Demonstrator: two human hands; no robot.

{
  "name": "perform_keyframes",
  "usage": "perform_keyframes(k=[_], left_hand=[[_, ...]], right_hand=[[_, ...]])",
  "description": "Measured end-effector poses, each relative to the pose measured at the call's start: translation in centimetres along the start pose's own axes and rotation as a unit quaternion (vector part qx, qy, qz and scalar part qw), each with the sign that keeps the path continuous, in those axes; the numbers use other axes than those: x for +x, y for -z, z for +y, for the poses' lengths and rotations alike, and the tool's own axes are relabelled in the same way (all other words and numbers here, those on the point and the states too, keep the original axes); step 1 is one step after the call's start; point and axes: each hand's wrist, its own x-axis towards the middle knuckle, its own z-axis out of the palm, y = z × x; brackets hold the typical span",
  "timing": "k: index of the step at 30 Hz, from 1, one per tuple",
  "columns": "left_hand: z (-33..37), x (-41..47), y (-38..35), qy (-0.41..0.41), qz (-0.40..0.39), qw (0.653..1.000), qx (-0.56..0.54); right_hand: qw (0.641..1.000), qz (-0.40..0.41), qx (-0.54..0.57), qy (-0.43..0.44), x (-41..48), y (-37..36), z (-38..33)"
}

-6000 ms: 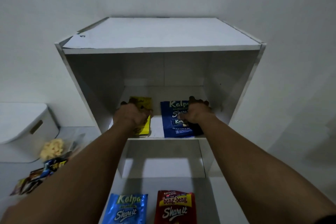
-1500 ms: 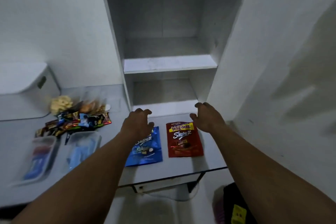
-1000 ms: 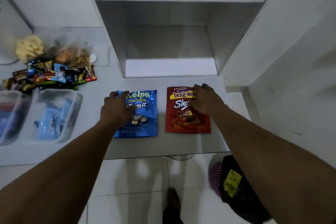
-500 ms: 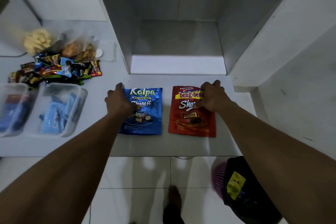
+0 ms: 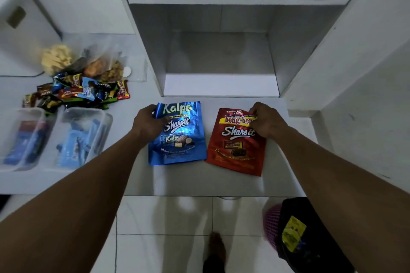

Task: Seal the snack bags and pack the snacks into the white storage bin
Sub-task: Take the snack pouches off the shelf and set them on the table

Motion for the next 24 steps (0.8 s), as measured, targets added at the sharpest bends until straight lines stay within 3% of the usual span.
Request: perform_keyframes(k=[9,17,24], left_hand=[[6.0,-2.0,3.4,-0.135,-0.006,0.991,0.003],[13.2,-5.7,5.9,-0.237,-0.053,0.97,0.016],[19.0,-11.9,4.6,-0.322,-0.172,0.931,0.001]], right_hand=[[0.995,0.036,0.071,0.061,-3.8,5.3,-2.3],[0.984,0.141,0.112,0.001,-12.5,11.2,-3.6],[0.95,0.264,0.142,-0.085,-22.7,14.7,-2.8]])
